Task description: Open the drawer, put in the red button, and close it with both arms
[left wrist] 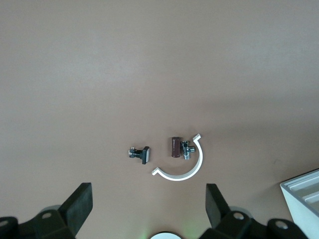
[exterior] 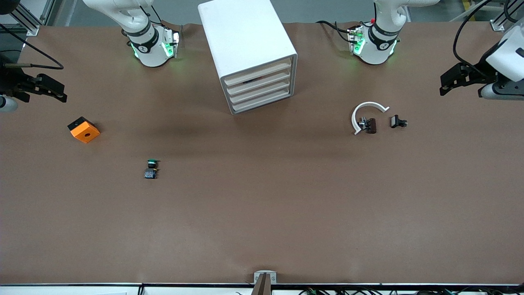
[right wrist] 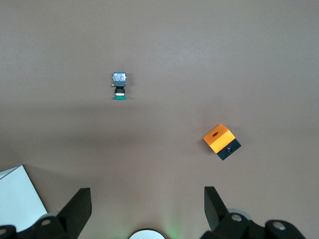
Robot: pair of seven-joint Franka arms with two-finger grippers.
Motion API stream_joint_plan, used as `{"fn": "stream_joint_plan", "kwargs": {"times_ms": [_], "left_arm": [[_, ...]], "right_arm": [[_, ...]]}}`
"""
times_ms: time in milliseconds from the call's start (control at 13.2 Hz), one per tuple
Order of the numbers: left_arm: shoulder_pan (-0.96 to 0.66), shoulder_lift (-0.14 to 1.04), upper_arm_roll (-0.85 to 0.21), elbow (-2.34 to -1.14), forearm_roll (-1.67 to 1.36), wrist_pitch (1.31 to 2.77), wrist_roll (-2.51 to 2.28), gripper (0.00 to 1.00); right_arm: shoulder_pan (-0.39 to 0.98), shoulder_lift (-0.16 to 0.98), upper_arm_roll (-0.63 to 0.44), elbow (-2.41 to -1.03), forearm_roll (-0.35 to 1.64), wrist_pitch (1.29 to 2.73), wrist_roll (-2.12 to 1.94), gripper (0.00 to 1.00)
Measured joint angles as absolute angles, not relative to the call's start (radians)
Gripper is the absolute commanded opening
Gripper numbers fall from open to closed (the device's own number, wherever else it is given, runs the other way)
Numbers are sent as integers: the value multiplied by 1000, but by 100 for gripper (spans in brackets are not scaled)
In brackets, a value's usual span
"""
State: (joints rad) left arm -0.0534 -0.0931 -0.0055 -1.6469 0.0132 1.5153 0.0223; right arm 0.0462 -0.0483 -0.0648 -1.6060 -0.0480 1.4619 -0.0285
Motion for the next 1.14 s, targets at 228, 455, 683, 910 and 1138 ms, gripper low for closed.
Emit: {"fn": "stream_joint_plan", "kwargs": {"times_ms": [228,455,683,910,1138], "left_arm": [[-42,-92,-4,-1649,13,1516,42,100],[-43,-92,-4,-1648,13,1521,42,100],[-43,-92,-4,-1643,13,1524,42,100],[-44,-92,-5,-1630,13,1526,29,100],[-47,-91,-7,-1627,13,1524,-24,100]], "right_arm": [[47,-48,-65,-1606,-48,1462,-29,100],[48,-48,-64,-1606,-48,1462,-29,100],[48,-48,-63,-1606,-48,1462,-29,100],[49,-48,-63,-1606,-48,1462,-29,100],[49,-48,-63,-1606,-48,1462,-29,100]]}}
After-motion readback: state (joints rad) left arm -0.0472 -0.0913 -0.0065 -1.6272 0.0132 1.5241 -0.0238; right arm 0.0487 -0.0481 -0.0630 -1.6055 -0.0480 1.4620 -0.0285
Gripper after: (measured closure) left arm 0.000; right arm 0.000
